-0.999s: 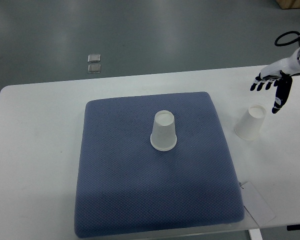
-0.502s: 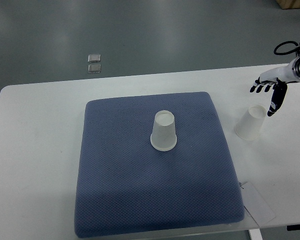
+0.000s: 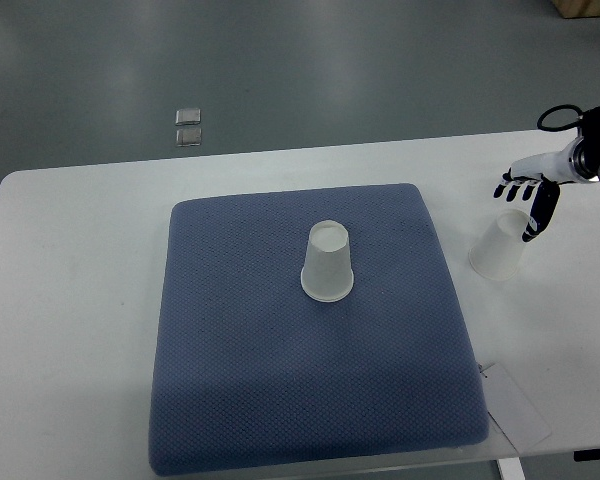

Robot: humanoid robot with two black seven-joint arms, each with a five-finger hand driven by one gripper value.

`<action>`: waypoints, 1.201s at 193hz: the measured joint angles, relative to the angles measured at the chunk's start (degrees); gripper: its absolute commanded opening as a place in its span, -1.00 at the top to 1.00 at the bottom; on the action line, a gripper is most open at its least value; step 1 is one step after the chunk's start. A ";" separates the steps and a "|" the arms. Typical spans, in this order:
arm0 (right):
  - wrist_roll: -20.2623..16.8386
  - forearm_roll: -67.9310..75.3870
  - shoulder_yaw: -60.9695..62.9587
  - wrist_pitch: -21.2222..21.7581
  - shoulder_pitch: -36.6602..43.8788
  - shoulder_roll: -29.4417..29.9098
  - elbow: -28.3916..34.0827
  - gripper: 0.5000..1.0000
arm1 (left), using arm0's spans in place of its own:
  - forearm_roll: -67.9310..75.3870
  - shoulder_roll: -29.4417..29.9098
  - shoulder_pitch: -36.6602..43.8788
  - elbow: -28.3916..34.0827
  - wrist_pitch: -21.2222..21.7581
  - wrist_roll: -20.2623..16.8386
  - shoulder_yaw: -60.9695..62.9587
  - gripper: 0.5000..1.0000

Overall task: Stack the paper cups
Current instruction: 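Lower the right hand onto the loose cup and close fingers around it, then lift the cup with the right hand and carry it over the pad cup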

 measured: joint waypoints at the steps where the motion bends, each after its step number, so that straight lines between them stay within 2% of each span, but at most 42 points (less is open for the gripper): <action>1: 0.01 0.00 0.00 -0.03 -0.04 0.02 -0.01 -0.42 | 0.00 0.00 0.00 0.00 0.00 0.00 0.00 -1.00; 89: 0.93 -0.03 0.00 -1.20 -2.85 1.36 -2.33 -0.37 | 0.00 0.00 0.00 0.00 0.00 0.01 0.01 -1.00; 102: 1.37 -0.03 0.00 -1.55 -3.33 1.47 -2.57 -0.28 | 0.00 0.00 0.00 0.00 0.00 0.02 0.01 -1.00; 111: 1.65 -0.03 0.00 -2.10 -3.67 1.54 -2.62 -0.11 | 0.00 0.00 0.00 0.00 0.00 0.03 0.01 -1.00; 123: 1.87 -0.03 -0.03 -2.76 -4.15 1.56 -2.69 -0.01 | 0.00 0.00 0.00 -0.02 0.00 0.03 0.01 -1.00; 140: 1.96 -0.03 -0.07 -3.04 -4.56 1.58 -2.90 0.29 | -0.01 0.00 0.00 -0.12 0.00 0.03 0.01 -1.00; 166: 2.06 -0.03 -0.08 -3.20 -4.85 1.58 -3.19 0.59 | -0.02 0.00 0.00 -0.26 -0.01 0.03 0.01 -1.00; 186: 2.07 -0.04 -0.08 -3.21 -4.90 1.58 -3.27 0.65 | -0.02 0.00 0.00 -0.26 -0.01 0.03 0.01 -1.00; 232: 2.11 -0.04 0.00 -2.41 -4.27 1.52 -3.11 0.63 | -0.02 0.00 0.00 -0.22 -0.01 0.03 0.01 -1.00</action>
